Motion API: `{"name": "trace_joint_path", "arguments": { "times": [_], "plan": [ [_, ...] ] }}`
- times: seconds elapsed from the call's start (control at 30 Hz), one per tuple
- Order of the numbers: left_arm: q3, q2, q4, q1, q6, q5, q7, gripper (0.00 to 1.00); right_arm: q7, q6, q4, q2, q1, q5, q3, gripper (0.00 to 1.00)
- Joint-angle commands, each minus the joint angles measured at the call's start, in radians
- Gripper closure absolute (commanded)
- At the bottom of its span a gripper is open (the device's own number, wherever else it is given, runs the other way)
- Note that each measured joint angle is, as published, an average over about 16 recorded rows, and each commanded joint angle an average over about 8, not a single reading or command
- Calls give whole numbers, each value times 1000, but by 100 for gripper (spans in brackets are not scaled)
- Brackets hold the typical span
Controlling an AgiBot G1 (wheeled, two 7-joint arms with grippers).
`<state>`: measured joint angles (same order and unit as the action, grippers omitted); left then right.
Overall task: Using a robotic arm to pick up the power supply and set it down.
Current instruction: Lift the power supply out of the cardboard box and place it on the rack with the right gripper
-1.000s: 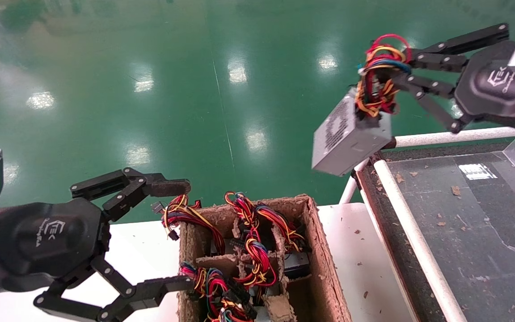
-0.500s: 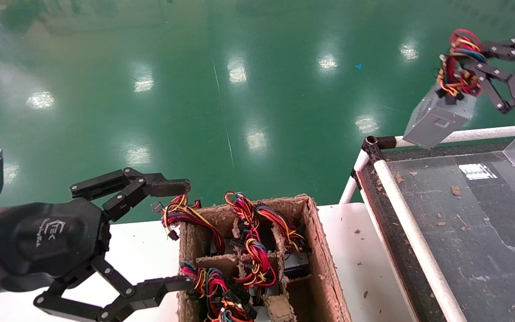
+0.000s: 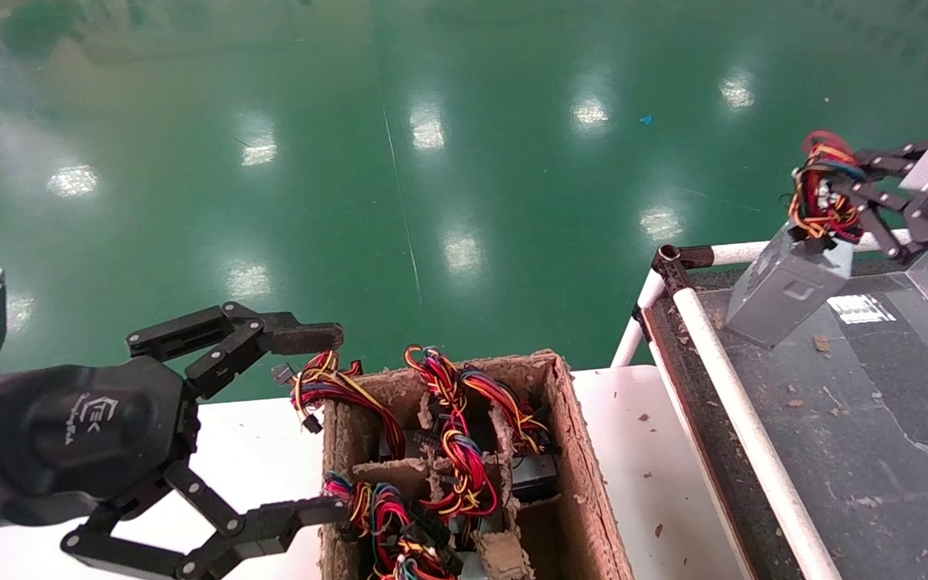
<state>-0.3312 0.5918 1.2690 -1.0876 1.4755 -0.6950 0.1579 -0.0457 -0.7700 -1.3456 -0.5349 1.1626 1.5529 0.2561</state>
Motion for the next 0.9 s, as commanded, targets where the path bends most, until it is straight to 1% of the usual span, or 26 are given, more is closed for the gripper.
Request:
{"name": "trace_joint_path", "arguments": {
  "times": [0.03, 0.23, 0.5, 0.9],
  "plan": [
    [0, 0, 0, 0, 0, 0, 0, 0, 13, -3, -2, -1, -8, 5, 6, 100],
    [0, 0, 0, 0, 0, 0, 0, 0, 25, 4, 1, -15, -14, 19, 15, 100],
    [0, 0, 0, 0, 0, 0, 0, 0, 27, -12, 3, -51, 13, 40, 41, 100],
    [-1, 0, 0, 0, 0, 0, 0, 0, -7, -9, 25, -116, 62, 114, 84, 100]
  ]
}}
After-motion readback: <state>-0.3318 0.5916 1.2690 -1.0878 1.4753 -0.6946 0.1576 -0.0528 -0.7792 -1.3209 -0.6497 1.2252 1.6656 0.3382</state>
